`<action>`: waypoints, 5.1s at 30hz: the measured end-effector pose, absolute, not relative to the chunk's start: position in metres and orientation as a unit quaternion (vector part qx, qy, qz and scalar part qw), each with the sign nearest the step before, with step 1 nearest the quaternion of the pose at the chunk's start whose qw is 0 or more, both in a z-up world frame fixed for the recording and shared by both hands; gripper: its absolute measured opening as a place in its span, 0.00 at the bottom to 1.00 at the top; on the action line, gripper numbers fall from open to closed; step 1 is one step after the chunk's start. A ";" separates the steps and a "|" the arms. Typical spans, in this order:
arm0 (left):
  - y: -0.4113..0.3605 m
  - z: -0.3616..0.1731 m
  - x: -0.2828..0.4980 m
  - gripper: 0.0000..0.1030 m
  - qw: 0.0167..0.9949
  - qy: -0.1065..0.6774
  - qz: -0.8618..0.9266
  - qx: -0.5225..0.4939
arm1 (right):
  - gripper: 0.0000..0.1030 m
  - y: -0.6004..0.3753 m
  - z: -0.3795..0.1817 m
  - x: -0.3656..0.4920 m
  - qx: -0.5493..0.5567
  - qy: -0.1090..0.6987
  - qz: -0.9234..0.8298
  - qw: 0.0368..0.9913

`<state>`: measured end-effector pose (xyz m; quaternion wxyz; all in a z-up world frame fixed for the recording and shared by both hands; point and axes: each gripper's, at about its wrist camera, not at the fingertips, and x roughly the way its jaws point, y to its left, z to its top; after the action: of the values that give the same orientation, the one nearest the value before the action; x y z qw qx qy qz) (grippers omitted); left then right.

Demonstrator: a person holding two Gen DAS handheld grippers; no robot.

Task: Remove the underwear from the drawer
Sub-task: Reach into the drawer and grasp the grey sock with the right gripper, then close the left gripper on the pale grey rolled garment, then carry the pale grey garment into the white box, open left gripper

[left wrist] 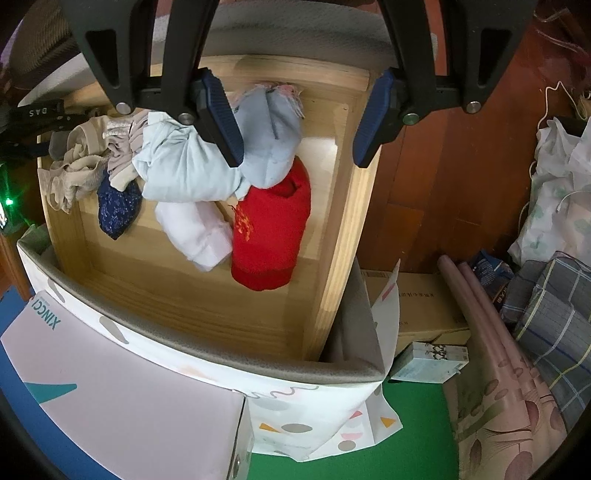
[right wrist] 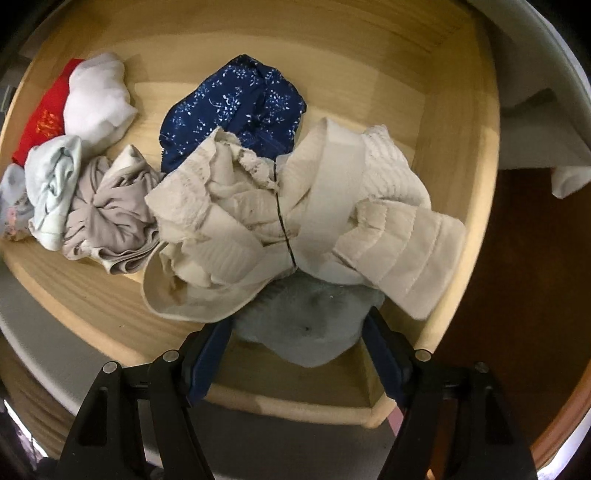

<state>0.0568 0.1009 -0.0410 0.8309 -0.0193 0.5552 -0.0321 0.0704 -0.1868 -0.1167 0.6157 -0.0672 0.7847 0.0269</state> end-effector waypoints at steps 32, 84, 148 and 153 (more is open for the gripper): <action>0.104 -0.040 0.069 0.61 0.782 0.616 -0.086 -0.037 | 0.40 -0.225 -0.101 0.063 0.009 0.751 0.001 0.660; 0.083 -0.024 0.087 0.26 0.768 0.631 -0.108 -0.037 | 0.40 -0.229 -0.073 0.028 0.039 0.722 -0.016 0.691; -0.009 0.149 0.229 0.48 0.887 0.442 -0.085 0.103 | 0.40 -0.236 -0.082 0.038 0.058 0.727 -0.016 0.684; -0.003 0.160 0.219 0.48 0.889 0.437 -0.092 0.102 | 0.40 -0.234 -0.082 0.039 0.054 0.726 -0.017 0.685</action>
<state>0.2187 -0.0033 0.1603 0.8891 0.1017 0.4366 -0.0922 0.0386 -0.2342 -0.0825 0.6850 0.0545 0.7263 -0.0168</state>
